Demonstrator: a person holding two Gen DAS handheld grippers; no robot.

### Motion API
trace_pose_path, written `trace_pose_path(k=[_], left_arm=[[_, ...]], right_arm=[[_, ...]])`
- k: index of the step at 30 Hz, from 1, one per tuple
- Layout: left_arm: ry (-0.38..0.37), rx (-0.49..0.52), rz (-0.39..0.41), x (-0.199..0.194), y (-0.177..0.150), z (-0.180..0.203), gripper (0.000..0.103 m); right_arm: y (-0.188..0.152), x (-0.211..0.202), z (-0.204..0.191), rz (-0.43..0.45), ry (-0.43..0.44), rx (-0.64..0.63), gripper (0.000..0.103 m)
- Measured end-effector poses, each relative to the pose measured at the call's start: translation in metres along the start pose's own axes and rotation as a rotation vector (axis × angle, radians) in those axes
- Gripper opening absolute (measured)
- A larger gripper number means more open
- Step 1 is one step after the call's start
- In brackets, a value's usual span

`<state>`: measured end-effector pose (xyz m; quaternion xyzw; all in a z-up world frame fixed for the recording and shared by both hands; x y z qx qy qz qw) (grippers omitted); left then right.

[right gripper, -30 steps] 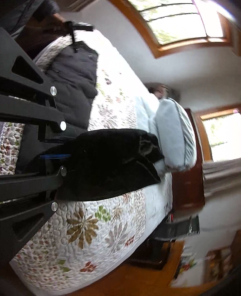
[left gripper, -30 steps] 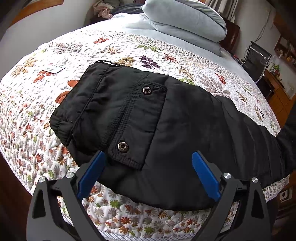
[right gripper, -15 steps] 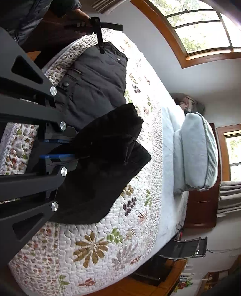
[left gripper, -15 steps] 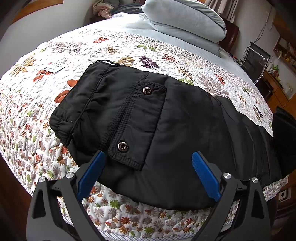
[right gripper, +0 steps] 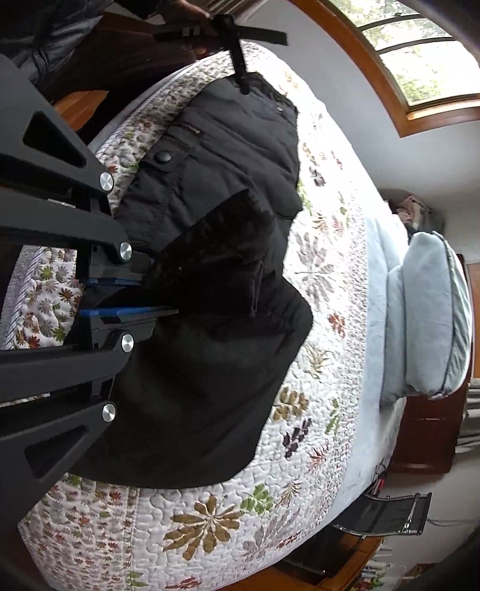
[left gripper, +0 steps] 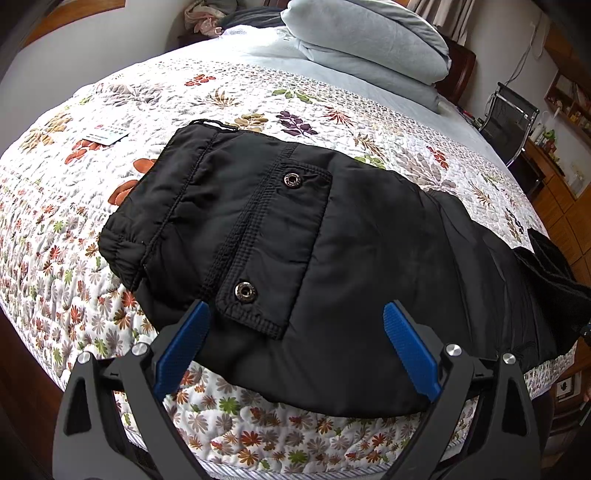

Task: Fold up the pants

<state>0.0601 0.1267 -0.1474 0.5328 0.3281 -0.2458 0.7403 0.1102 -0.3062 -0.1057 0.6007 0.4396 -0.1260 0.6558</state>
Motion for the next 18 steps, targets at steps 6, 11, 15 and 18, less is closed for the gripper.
trace_pose_path(k=[6, 11, 15, 18], left_arm=[[0.001, 0.003, 0.0, 0.0, -0.001, 0.001, 0.095], [0.001, 0.002, -0.001, 0.0, 0.0, 0.002, 0.096], [0.002, 0.007, -0.002, 0.001, -0.001, 0.003, 0.096], [0.001, 0.007, -0.003, 0.001, -0.001, 0.003, 0.097]], right_arm=[[-0.014, 0.015, -0.004, -0.053, -0.004, -0.022, 0.011], [-0.029, 0.029, -0.009, -0.106, 0.032, -0.042, 0.045], [-0.03, 0.019, -0.015, -0.092, 0.086, -0.021, 0.066], [-0.022, 0.003, -0.016, -0.029, 0.097, 0.006, 0.067]])
Point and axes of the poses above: each gripper's, at about its wrist camera, not at the fingertips, and x roughly the way its jaws point, z to its right, y to its top, the point moved 1 cm from there along x, roughly the way its jaws point, and after that the axes turned 6 degrees about z, right-handed, at the moved point
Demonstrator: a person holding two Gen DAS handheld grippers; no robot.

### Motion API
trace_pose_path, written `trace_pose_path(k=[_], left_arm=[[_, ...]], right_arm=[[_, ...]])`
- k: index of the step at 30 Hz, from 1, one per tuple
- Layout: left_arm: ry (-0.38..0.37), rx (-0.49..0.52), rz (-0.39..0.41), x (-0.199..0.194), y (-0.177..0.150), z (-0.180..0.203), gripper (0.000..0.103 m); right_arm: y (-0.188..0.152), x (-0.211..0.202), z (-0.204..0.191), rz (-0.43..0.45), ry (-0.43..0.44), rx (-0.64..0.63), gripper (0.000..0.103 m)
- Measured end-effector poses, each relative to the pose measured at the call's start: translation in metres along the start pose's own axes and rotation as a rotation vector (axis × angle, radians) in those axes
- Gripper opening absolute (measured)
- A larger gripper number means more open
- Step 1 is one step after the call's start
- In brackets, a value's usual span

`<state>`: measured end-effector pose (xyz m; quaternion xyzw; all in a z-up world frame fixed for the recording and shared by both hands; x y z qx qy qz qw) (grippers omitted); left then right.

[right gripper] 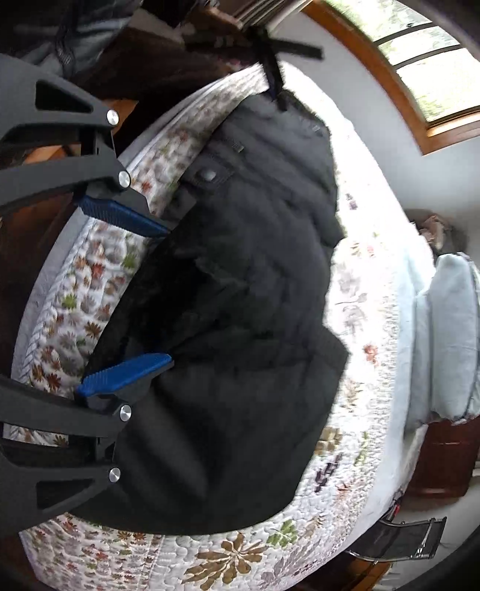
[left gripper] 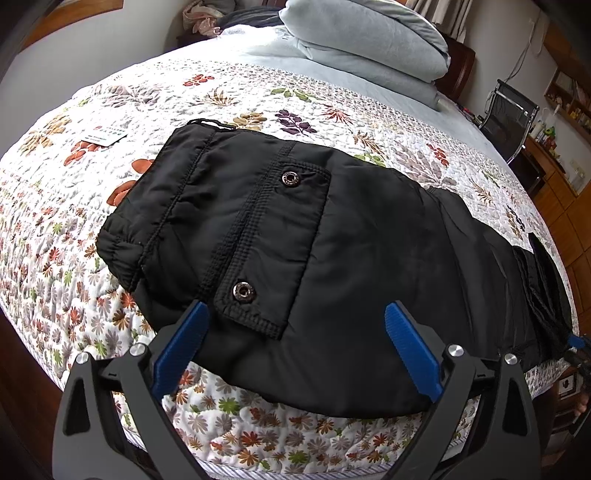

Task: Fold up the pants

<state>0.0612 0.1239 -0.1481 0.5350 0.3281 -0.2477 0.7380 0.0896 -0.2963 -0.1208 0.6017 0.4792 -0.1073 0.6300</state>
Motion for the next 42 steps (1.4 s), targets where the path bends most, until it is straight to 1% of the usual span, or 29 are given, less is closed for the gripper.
trace_pose_path(k=[1, 3, 6, 9, 10, 11, 12, 13, 14, 17, 19, 22, 24, 27, 30, 35, 37, 39, 40, 41, 42], left_arm=[[0.001, 0.001, 0.0, 0.0, 0.0, 0.0, 0.097], [0.001, 0.001, 0.001, 0.0, 0.0, 0.0, 0.097], [0.0, 0.001, 0.001, 0.001, 0.0, 0.0, 0.098], [-0.002, 0.0, 0.0, 0.001, 0.0, 0.0, 0.098], [-0.002, 0.001, -0.001, 0.001, 0.0, 0.0, 0.098], [-0.002, 0.001, -0.002, 0.002, 0.0, -0.001, 0.098], [-0.002, 0.0, -0.002, 0.002, 0.0, 0.0, 0.098], [-0.003, 0.001, -0.003, 0.002, 0.0, 0.0, 0.098], [-0.002, 0.002, -0.003, 0.002, 0.0, 0.0, 0.098], [-0.001, 0.009, -0.004, 0.003, 0.0, 0.0, 0.099], [-0.001, 0.012, -0.004, 0.003, 0.0, 0.0, 0.099], [0.001, 0.016, -0.004, 0.004, 0.0, 0.0, 0.099], [0.001, 0.017, -0.005, 0.005, 0.0, 0.0, 0.099], [0.003, 0.017, -0.004, 0.005, 0.0, 0.0, 0.1], [0.008, 0.018, -0.004, 0.005, -0.001, 0.001, 0.1], [0.004, 0.016, -0.007, 0.007, -0.001, -0.001, 0.1], [0.006, 0.013, -0.007, 0.007, 0.0, 0.0, 0.1], [0.008, 0.013, -0.005, 0.007, 0.0, 0.0, 0.1], [0.008, 0.015, -0.005, 0.007, 0.0, 0.0, 0.1], [0.007, 0.018, -0.006, 0.007, -0.001, 0.0, 0.1], [0.006, 0.022, -0.007, 0.007, -0.001, 0.0, 0.1]], right_arm=[[0.003, -0.004, 0.0, 0.023, -0.008, 0.004, 0.067], [0.008, -0.004, -0.001, 0.025, -0.02, -0.006, 0.067], [0.008, 0.01, -0.004, -0.011, -0.042, -0.043, 0.066], [0.004, 0.025, -0.005, -0.045, -0.062, -0.052, 0.059], [0.004, 0.029, -0.003, -0.049, -0.07, -0.037, 0.053], [0.002, 0.03, 0.0, -0.049, -0.061, -0.016, 0.046], [0.003, 0.031, 0.003, -0.046, -0.041, 0.011, 0.042], [0.003, 0.03, 0.005, -0.042, -0.022, 0.028, 0.028], [0.004, 0.028, 0.006, -0.035, -0.006, 0.041, 0.023], [0.01, 0.019, 0.005, -0.009, 0.007, 0.03, 0.012], [0.013, 0.01, 0.003, 0.01, 0.037, 0.028, 0.009], [0.017, -0.004, -0.004, 0.042, 0.075, -0.002, 0.008], [0.017, -0.008, -0.011, 0.049, 0.097, -0.029, 0.008], [0.011, 0.006, -0.016, 0.008, 0.093, -0.051, 0.008], [0.001, 0.028, -0.013, -0.043, 0.084, -0.027, 0.008], [-0.009, 0.042, -0.003, -0.06, 0.102, 0.033, 0.009], [-0.01, 0.044, -0.003, -0.079, 0.102, 0.029, 0.013], [-0.007, 0.041, -0.007, -0.084, 0.077, -0.001, 0.015], [-0.005, 0.039, -0.009, -0.088, 0.059, -0.018, 0.021], [-0.002, 0.033, -0.013, -0.09, 0.019, -0.049, 0.029], [0.002, 0.027, -0.015, -0.079, -0.022, -0.082, 0.032]])
Point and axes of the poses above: each gripper's, at about its wrist camera, not at the fingertips, and x roughly the way its jaws point, z to its right, y to its top, the point moved 1 cm from there along x, roughly the way its jaws point, and after that the axes turned 6 degrees about z, right-handed, at the moved point
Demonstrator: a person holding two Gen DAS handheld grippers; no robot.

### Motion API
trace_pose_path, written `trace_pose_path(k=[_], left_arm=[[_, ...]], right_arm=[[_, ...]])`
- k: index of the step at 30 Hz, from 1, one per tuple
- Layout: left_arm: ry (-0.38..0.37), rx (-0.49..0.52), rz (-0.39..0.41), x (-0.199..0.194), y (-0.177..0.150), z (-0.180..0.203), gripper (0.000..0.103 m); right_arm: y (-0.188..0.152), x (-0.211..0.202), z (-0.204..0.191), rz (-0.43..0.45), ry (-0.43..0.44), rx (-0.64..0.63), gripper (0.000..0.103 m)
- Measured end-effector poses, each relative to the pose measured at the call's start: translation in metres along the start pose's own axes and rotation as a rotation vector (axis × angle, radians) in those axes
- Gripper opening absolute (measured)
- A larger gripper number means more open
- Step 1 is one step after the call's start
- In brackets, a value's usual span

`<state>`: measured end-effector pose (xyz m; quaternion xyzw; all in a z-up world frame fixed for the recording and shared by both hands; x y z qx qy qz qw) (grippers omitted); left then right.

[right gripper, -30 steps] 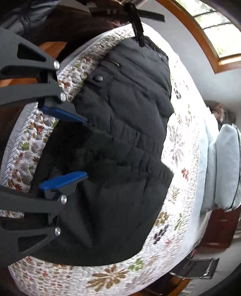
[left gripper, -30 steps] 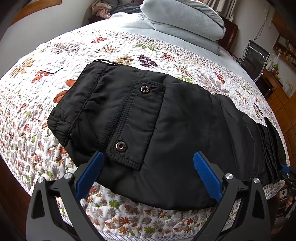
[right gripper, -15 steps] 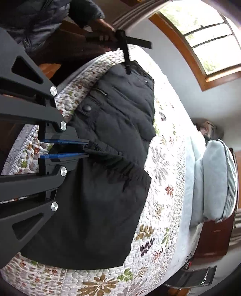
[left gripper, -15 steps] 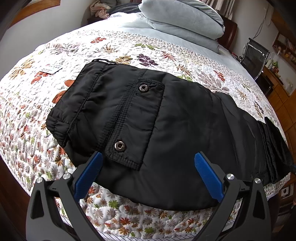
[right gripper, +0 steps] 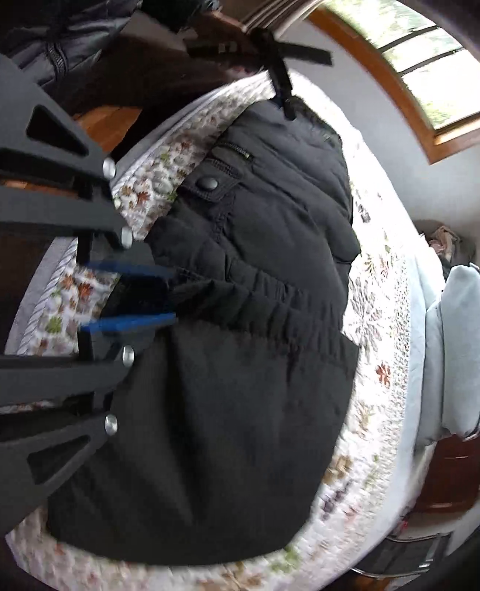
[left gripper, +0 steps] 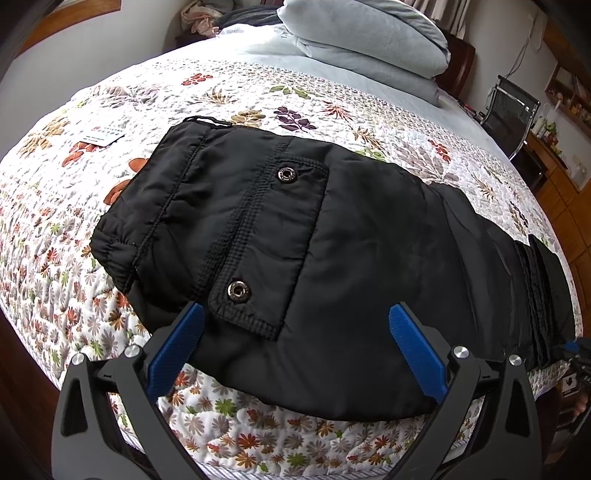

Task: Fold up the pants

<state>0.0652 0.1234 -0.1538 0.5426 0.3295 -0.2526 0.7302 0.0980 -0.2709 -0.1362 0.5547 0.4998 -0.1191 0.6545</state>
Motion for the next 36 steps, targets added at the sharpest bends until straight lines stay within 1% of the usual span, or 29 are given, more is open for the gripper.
trace_pose_path(k=[1, 2, 3, 4, 5, 7, 10, 11, 13, 16, 17, 19, 21, 22, 24, 25, 26, 27, 28, 30, 31, 32, 33, 35, 36], left_arm=[[-0.001, 0.004, -0.003, 0.0, 0.0, 0.0, 0.1], [0.0, 0.006, -0.005, 0.0, 0.0, 0.0, 0.1], [0.001, 0.005, -0.007, 0.0, 0.0, 0.001, 0.1], [0.002, 0.003, -0.007, 0.0, 0.001, 0.001, 0.1], [0.002, -0.001, -0.006, 0.0, 0.001, 0.001, 0.1], [-0.001, -0.005, -0.003, 0.0, 0.002, 0.0, 0.1], [-0.002, -0.002, 0.001, 0.0, 0.001, 0.0, 0.1], [0.001, 0.0, 0.002, 0.0, 0.0, 0.0, 0.1], [0.006, 0.006, 0.002, -0.001, 0.0, 0.001, 0.1], [0.006, 0.006, 0.002, -0.001, 0.0, 0.001, 0.1], [0.006, 0.006, 0.004, -0.001, 0.0, 0.001, 0.1], [0.009, 0.015, 0.002, 0.001, -0.001, 0.002, 0.1], [0.013, 0.03, 0.003, 0.001, -0.001, 0.003, 0.1], [0.016, 0.043, 0.007, 0.002, -0.001, 0.004, 0.1], [0.022, 0.056, 0.017, 0.001, -0.001, 0.006, 0.1], [0.023, 0.056, 0.022, 0.001, -0.001, 0.006, 0.1], [0.023, 0.053, 0.025, 0.0, -0.001, 0.006, 0.1], [0.023, 0.051, 0.028, 0.0, -0.001, 0.005, 0.1], [0.019, 0.045, 0.031, -0.001, -0.001, 0.005, 0.1], [0.012, 0.036, 0.037, -0.002, 0.0, 0.004, 0.1], [0.008, 0.03, 0.039, -0.002, 0.001, 0.003, 0.1], [0.004, 0.022, 0.038, -0.003, 0.002, 0.002, 0.1], [0.001, 0.012, 0.039, -0.003, 0.003, 0.001, 0.1], [-0.002, -0.007, 0.04, -0.003, 0.005, -0.001, 0.1], [0.0, -0.014, 0.036, -0.003, 0.006, -0.001, 0.1]], right_arm=[[0.003, -0.008, -0.001, 0.016, -0.031, -0.024, 0.038], [0.01, -0.022, 0.001, 0.052, -0.053, -0.038, 0.045], [0.013, -0.029, 0.004, 0.071, -0.062, -0.034, 0.05], [0.019, -0.04, 0.015, 0.097, -0.084, -0.021, 0.058], [0.023, -0.046, 0.024, 0.109, -0.101, -0.013, 0.063], [0.033, -0.054, 0.048, 0.131, -0.124, 0.011, 0.066], [0.05, -0.05, 0.11, 0.127, -0.098, 0.137, 0.068], [0.054, -0.041, 0.137, 0.101, -0.099, 0.2, 0.068], [0.057, -0.024, 0.181, 0.058, -0.089, 0.279, 0.068], [0.052, -0.005, 0.213, 0.015, -0.069, 0.345, 0.07], [0.048, 0.001, 0.227, 0.002, -0.057, 0.391, 0.073], [0.043, 0.009, 0.242, -0.01, -0.03, 0.452, 0.073], [0.038, 0.018, 0.254, -0.018, 0.041, 0.504, 0.078], [0.037, 0.022, 0.258, -0.02, 0.072, 0.528, 0.078], [0.032, 0.034, 0.265, -0.034, 0.179, 0.586, 0.078], [0.03, 0.041, 0.266, -0.045, 0.217, 0.607, 0.078], [0.03, 0.043, 0.265, -0.047, 0.225, 0.616, 0.078], [0.029, 0.049, 0.263, -0.051, 0.267, 0.629, 0.079], [0.029, 0.051, 0.26, -0.051, 0.286, 0.637, 0.079], [0.028, 0.055, 0.257, -0.052, 0.284, 0.644, 0.078], [0.028, 0.055, 0.255, -0.046, 0.272, 0.638, 0.072], [0.028, 0.054, 0.254, -0.041, 0.273, 0.642, 0.06], [0.028, 0.052, 0.254, -0.035, 0.266, 0.646, 0.055], [0.029, 0.047, 0.252, -0.024, 0.251, 0.636, 0.039], [0.028, 0.043, 0.252, -0.019, 0.247, 0.634, 0.035]])
Point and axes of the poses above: each gripper's, at about its wrist camera, not at the fingertips, and x roughly the way its jaws point, z to its right, y to its top, the point moved 1 cm from there along x, roughly the way its jaws point, and after that the axes turned 6 degrees about z, right-handed, at the moved point
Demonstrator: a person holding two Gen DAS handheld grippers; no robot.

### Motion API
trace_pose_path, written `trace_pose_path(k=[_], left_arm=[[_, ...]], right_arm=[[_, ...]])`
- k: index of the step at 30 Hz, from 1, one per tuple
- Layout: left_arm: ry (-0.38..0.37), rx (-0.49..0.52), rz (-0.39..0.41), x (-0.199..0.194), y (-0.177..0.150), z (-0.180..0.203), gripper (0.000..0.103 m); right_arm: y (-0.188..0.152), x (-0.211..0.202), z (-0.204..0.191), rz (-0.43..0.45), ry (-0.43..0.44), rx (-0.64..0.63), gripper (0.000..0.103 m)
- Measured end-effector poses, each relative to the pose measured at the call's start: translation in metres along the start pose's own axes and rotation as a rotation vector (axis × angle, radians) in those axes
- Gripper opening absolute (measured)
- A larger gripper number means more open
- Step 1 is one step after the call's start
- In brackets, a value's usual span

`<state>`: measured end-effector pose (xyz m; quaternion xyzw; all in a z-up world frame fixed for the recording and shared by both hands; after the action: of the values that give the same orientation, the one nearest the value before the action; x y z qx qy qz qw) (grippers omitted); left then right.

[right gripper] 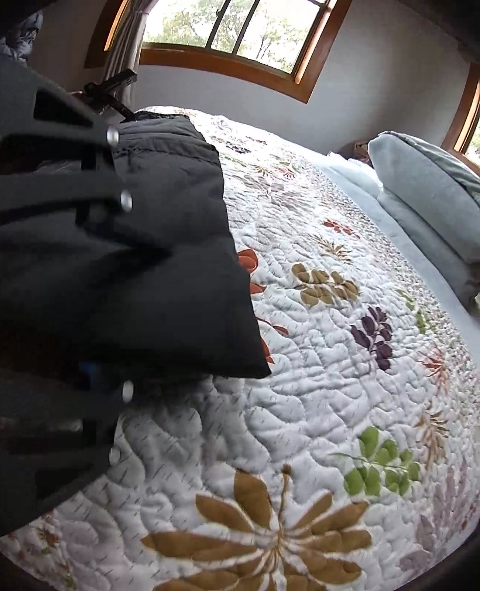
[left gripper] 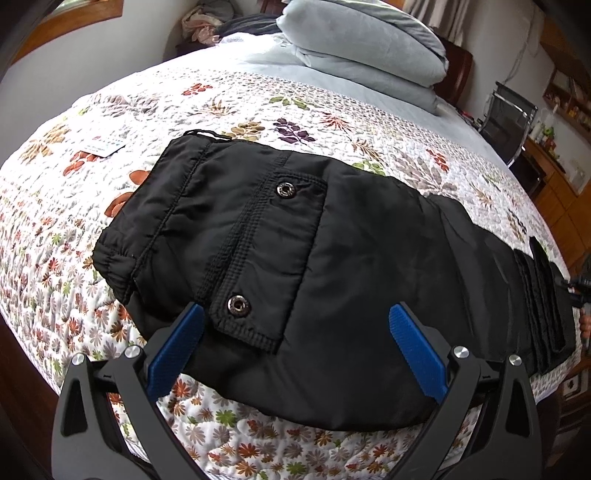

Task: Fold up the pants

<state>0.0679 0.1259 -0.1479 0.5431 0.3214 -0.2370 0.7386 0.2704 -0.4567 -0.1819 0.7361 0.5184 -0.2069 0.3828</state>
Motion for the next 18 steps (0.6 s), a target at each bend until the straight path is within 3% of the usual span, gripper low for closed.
trace_pose_path(k=[2, 7, 12, 14, 18], left_arm=[[0.005, -0.018, -0.003, 0.0, 0.003, 0.0, 0.1], [0.037, -0.041, -0.007, -0.002, 0.01, 0.004, 0.1], [0.063, -0.001, 0.027, -0.013, 0.02, 0.011, 0.1], [0.069, 0.012, 0.041, -0.018, 0.025, 0.013, 0.1], [0.064, 0.031, 0.073, -0.028, 0.032, 0.017, 0.1]], right_arm=[[0.0, -0.007, -0.002, 0.009, -0.006, -0.001, 0.025], [-0.001, -0.007, -0.008, 0.006, -0.084, -0.036, 0.023], [-0.001, 0.003, -0.007, -0.003, -0.137, -0.013, 0.033], [-0.001, 0.003, -0.009, 0.0, -0.161, -0.005, 0.043], [0.001, -0.007, -0.019, 0.033, -0.226, -0.014, 0.049]])
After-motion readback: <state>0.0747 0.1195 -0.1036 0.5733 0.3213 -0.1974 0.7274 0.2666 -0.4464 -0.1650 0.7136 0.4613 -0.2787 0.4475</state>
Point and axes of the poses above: each gripper's, at about its wrist camera, not at the fingertips, and x roughly the way its jaws point, z to its right, y to its top, the point moved 1 cm from there along x, roughly the way its jaws point, and after that the axes turned 6 degrees about z, right-handed, at the moved point
